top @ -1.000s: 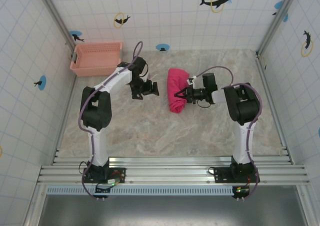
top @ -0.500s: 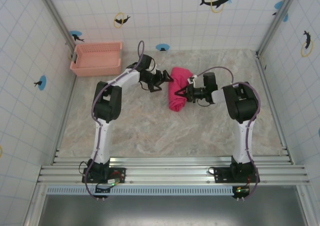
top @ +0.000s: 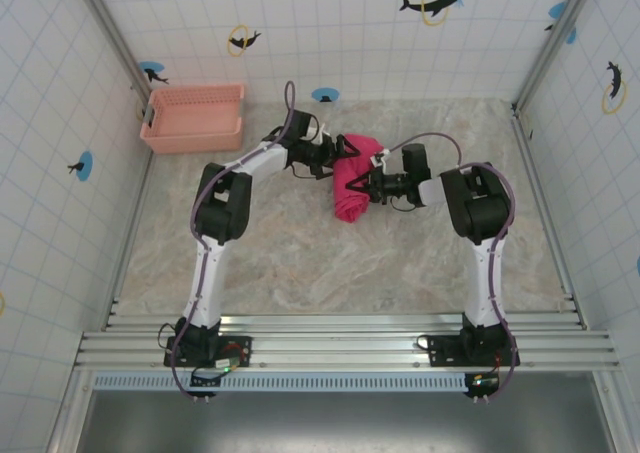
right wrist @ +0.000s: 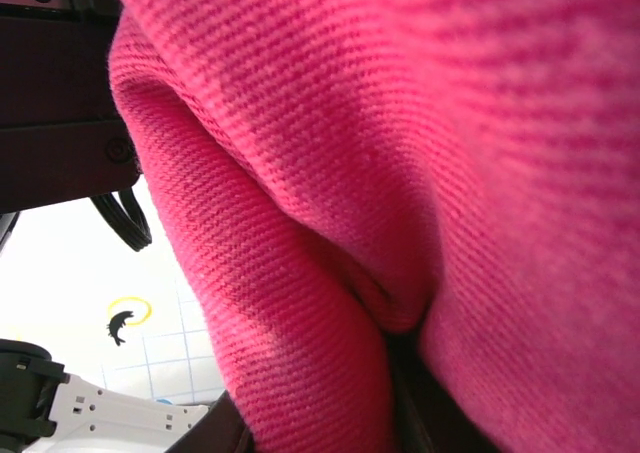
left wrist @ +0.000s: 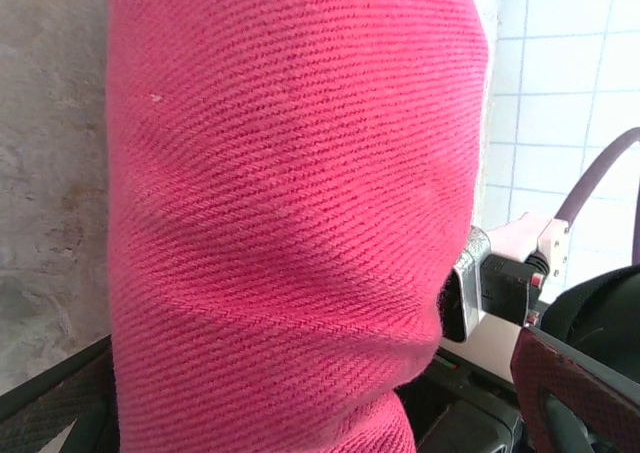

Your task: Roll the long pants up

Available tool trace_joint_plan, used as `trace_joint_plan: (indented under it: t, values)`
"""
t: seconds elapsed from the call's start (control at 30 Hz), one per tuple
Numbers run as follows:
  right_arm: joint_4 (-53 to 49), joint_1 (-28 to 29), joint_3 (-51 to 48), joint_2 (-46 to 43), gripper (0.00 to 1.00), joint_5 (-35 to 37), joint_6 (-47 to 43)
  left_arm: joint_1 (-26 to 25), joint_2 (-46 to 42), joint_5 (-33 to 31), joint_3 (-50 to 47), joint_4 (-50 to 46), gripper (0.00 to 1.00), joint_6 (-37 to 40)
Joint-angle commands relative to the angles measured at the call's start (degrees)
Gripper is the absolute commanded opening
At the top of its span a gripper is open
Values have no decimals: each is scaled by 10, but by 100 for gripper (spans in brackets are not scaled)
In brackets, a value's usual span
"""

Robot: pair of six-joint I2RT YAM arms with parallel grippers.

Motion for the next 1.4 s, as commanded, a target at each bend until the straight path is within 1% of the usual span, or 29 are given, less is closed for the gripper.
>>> trace_joint_plan:
  t: [0.0,0.07,0.1,0.23,0.3,0.43,0.5,0.57,0.63,0.67,0.7,0.73,0.77,0.87,0.9,0.93,1.0,1.03,1.07,1.13,1.17,1.23,1.27,1.33,1.37]
  values:
    - [-98,13,-15,60,10,47,28,-11,33,46,28,-42,98,34]
    - [-96,15,-13,60,10,46,29,-16,49,38,52,-99,98,68]
    - [-95,17,-11,62,10,42,29,-20,54,34,58,-111,98,74]
    - [-94,24,-7,57,10,40,29,-24,70,26,59,-130,98,65]
    - [-93,27,-4,52,10,36,29,-25,73,6,60,-155,97,67]
    - [-97,30,-4,40,10,34,24,-25,83,-53,87,-254,96,75]
    - [-110,30,-4,40,11,31,12,-25,91,-44,91,-252,97,66]
    - [-136,30,-4,18,11,33,-9,-27,99,-32,103,-253,98,71]
    - [-152,30,-4,13,11,34,-22,-29,97,-50,109,-268,95,82]
    - [-157,30,-4,12,11,32,-27,-29,93,-56,106,-269,80,81]
    - [-157,31,-5,12,11,31,-28,-29,89,-63,100,-267,57,75]
    - [-160,30,-5,11,11,32,-30,-29,86,-73,93,-265,22,68]
    - [-160,31,-4,11,11,31,-31,-29,85,-78,89,-264,0,60]
    - [-165,32,0,8,11,27,-34,-30,89,-80,93,-263,0,43]
    - [-178,32,4,6,12,25,-43,-29,91,-83,94,-262,0,38]
    - [-214,34,12,1,14,26,-67,-30,89,-92,98,-263,0,33]
    - [-316,34,32,-14,25,33,-146,-28,80,-128,107,-273,0,29]
    - [-389,33,43,-26,35,41,-195,-28,74,-152,117,-282,0,29]
    - [-457,30,51,-40,42,55,-242,-28,69,-182,135,-299,0,33]
    - [-531,15,47,-66,47,68,-293,-23,65,-229,178,-335,0,42]
    - [-567,1,40,-78,50,81,-319,-20,67,-253,207,-354,0,43]
    - [-641,-39,21,-105,54,114,-374,-13,68,-278,250,-368,0,38]
    - [-662,-62,5,-118,55,127,-397,-9,68,-288,265,-370,0,33]
    - [-663,-121,-46,-149,56,134,-416,3,62,-299,288,-354,0,16]
    - [-656,-141,-67,-162,56,143,-414,10,55,-300,289,-336,0,6]
